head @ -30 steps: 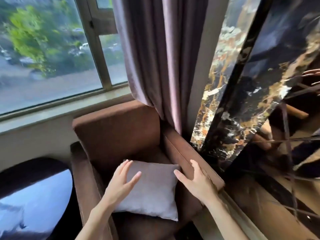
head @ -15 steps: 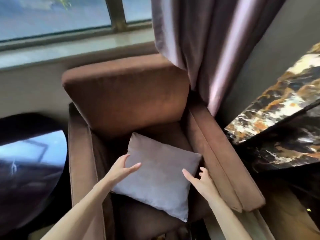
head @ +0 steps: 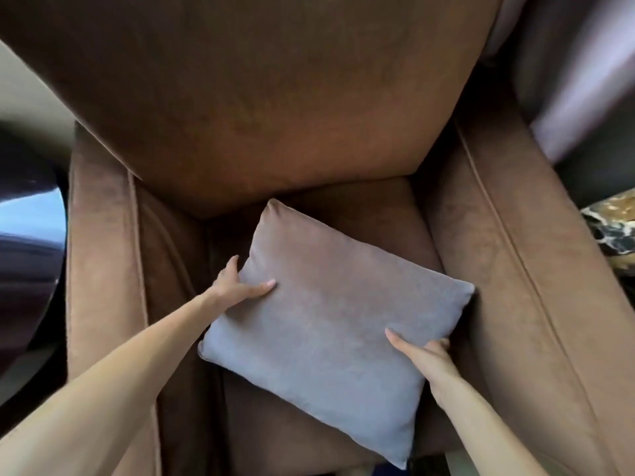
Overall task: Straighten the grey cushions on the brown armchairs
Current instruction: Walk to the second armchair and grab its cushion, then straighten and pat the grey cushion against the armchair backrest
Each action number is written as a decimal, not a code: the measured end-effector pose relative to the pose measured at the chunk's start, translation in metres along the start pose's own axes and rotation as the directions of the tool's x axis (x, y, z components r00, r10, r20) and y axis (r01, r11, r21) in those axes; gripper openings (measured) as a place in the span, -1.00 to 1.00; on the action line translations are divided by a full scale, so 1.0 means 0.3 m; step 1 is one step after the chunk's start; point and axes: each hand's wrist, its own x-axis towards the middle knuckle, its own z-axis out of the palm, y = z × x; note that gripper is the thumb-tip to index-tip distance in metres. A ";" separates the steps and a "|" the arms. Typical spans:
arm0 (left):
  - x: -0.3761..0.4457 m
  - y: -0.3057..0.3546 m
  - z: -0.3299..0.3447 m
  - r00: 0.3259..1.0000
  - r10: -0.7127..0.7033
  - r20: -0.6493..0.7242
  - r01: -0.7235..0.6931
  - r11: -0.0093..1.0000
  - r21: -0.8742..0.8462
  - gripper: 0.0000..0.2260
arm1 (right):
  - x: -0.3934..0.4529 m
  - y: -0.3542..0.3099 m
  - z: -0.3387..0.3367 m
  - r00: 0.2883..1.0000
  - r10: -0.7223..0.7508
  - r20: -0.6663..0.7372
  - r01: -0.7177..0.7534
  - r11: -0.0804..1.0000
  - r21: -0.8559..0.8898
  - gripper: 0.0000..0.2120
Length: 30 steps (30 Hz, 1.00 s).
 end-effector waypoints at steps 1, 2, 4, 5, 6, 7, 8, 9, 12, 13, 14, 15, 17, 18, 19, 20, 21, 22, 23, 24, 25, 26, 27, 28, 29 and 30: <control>0.035 -0.022 0.018 1.000 -0.014 0.008 0.014 1.000 -0.021 0.26 | 0.025 0.011 0.018 1.000 -0.001 0.004 0.001 1.000 0.022 0.42; 0.066 -0.043 0.039 1.000 -0.015 0.019 0.016 0.998 -0.054 0.24 | 0.040 0.015 0.033 1.000 -0.011 0.011 0.010 0.999 0.049 0.39; 0.088 -0.067 0.081 0.999 0.044 0.014 -0.042 0.989 -0.141 0.08 | 0.053 0.011 0.050 0.999 -0.048 0.017 0.046 0.995 0.085 0.21; 0.085 -0.075 0.099 0.997 0.072 0.003 -0.071 0.980 -0.184 -0.06 | 0.063 0.016 0.054 0.998 -0.059 0.005 0.058 0.994 0.098 0.11; 0.086 -0.081 0.114 0.996 0.092 -0.005 -0.090 0.970 -0.226 -0.18 | 0.072 0.023 0.054 0.998 -0.061 -0.007 0.062 0.991 0.119 0.08; 0.070 -0.076 0.120 0.994 0.108 -0.007 -0.106 0.959 -0.262 -0.28 | 0.075 0.028 0.051 0.998 -0.062 -0.008 0.062 0.987 0.149 0.10; 0.051 -0.070 0.121 0.993 0.119 -0.001 -0.113 0.948 -0.297 -0.37 | 0.063 0.026 0.046 0.998 -0.062 -0.009 0.063 0.983 0.171 0.13; 0.030 -0.064 0.116 0.992 0.127 0.004 -0.118 0.936 -0.332 -0.42 | 0.042 0.022 0.039 0.997 -0.069 -0.019 0.072 0.980 0.185 0.13; -0.048 -0.040 0.063 0.994 0.107 -0.021 -0.107 0.924 -0.366 -0.42 | -0.040 -0.007 0.013 0.988 -0.140 -0.065 0.151 0.964 0.219 -0.01; -0.071 -0.038 0.037 0.994 0.105 -0.028 -0.108 0.918 -0.382 -0.41 | -0.069 -0.027 0.004 0.984 -0.167 -0.068 0.179 0.956 0.231 0.01; -0.093 -0.042 0.015 0.994 0.105 -0.033 -0.109 0.909 -0.401 -0.38 | -0.093 -0.047 -0.004 0.978 -0.195 -0.069 0.206 0.949 0.237 0.05; -0.122 -0.039 -0.014 0.993 0.113 -0.042 -0.120 0.895 -0.429 -0.33 | -0.119 -0.081 -0.013 0.973 -0.222 -0.071 0.232 0.943 0.238 0.10; -0.173 -0.041 -0.078 0.987 0.140 -0.074 -0.158 0.856 -0.493 -0.22 | -0.153 -0.165 -0.037 0.958 -0.281 -0.059 0.286 0.921 0.264 0.19; -0.198 -0.037 -0.108 0.981 0.169 -0.094 -0.193 0.834 -0.517 -0.18 | -0.163 -0.216 -0.050 0.946 -0.320 -0.041 0.319 0.905 0.282 0.24; -0.217 -0.033 -0.133 0.972 0.206 -0.115 -0.235 0.807 -0.542 -0.16 | -0.170 -0.269 -0.062 0.932 -0.362 -0.023 0.353 0.888 0.294 0.29; -0.233 -0.026 -0.161 0.958 0.251 -0.139 -0.284 0.772 -0.568 -0.13 | -0.179 -0.331 -0.070 0.914 -0.406 0.001 0.386 0.871 0.304 0.32; -0.250 -0.016 -0.189 0.943 0.289 -0.164 -0.328 0.737 -0.590 -0.11 | -0.191 -0.397 -0.074 0.893 -0.448 0.032 0.417 0.853 0.314 0.29; -0.261 -0.003 -0.214 0.929 0.322 -0.182 -0.364 0.706 -0.607 -0.12 | -0.203 -0.462 -0.074 0.868 -0.493 0.062 0.449 0.833 0.323 0.23; -0.274 0.016 -0.236 0.916 0.348 -0.198 -0.392 0.683 -0.617 -0.14 | -0.213 -0.529 -0.072 0.838 -0.539 0.083 0.489 0.810 0.322 0.17; -0.279 0.031 -0.252 0.907 0.364 -0.212 -0.412 0.661 -0.627 -0.14 | -0.215 -0.587 -0.069 0.805 -0.586 0.093 0.534 0.785 0.314 0.13; -0.279 0.047 -0.266 0.899 0.368 -0.236 -0.429 0.638 -0.640 -0.13 | -0.214 -0.646 -0.062 0.778 -0.622 0.090 0.575 0.761 0.300 0.12; -0.274 0.060 -0.278 0.893 0.369 -0.258 -0.443 0.612 -0.656 -0.12 | -0.211 -0.697 -0.055 0.757 -0.648 0.084 0.604 0.743 0.288 0.13; -0.272 0.077 -0.285 0.890 0.361 -0.278 -0.449 0.595 -0.666 -0.15 | -0.203 -0.739 -0.048 0.741 -0.666 0.083 0.624 0.730 0.278 0.16; -0.270 0.096 -0.288 0.892 0.342 -0.296 -0.449 0.592 -0.669 -0.24 | -0.192 -0.777 -0.040 0.729 -0.678 0.095 0.635 0.722 0.275 0.18; -0.269 0.118 -0.286 0.897 0.317 -0.307 -0.440 0.601 -0.667 -0.37 | -0.185 -0.807 -0.035 0.728 -0.676 0.112 0.633 0.726 0.269 0.18; -0.262 0.130 -0.285 0.908 0.288 -0.304 -0.419 0.624 -0.660 -0.47 | -0.183 -0.830 -0.029 0.732 -0.669 0.131 0.627 0.736 0.257 0.18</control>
